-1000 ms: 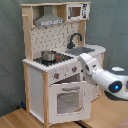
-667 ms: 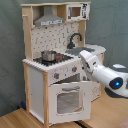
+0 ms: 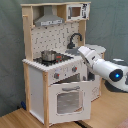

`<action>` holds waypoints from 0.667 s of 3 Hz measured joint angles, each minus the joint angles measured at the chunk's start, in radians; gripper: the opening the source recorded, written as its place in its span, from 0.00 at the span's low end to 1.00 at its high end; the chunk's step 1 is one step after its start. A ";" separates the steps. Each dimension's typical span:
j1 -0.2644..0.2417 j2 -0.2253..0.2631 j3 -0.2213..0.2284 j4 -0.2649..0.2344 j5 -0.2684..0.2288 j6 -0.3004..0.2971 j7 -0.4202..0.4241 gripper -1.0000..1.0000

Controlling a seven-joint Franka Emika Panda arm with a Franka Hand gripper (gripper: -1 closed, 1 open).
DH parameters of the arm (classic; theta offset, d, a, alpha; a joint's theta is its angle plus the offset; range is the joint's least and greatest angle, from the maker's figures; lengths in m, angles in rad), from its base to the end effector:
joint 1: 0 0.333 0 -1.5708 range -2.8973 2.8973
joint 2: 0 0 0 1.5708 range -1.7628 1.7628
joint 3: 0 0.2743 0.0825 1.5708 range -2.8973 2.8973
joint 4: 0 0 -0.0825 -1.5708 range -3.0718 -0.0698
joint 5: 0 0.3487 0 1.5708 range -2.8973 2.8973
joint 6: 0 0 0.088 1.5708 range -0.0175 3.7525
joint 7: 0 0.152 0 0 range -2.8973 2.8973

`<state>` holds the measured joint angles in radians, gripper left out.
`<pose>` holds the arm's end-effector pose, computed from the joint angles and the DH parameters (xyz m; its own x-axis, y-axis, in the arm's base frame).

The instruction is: Play with the kitchen

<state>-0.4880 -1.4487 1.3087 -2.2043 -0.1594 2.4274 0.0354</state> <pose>0.2505 0.4473 0.4756 0.2778 0.9406 0.1952 -0.0942 -0.1755 0.9800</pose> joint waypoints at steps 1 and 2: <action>0.002 0.023 -0.011 -0.038 0.010 0.036 -0.086 1.00; 0.010 0.055 -0.024 -0.079 0.034 0.074 -0.190 1.00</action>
<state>-0.4785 -1.3935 1.2842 -2.2830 -0.1251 2.5016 -0.1545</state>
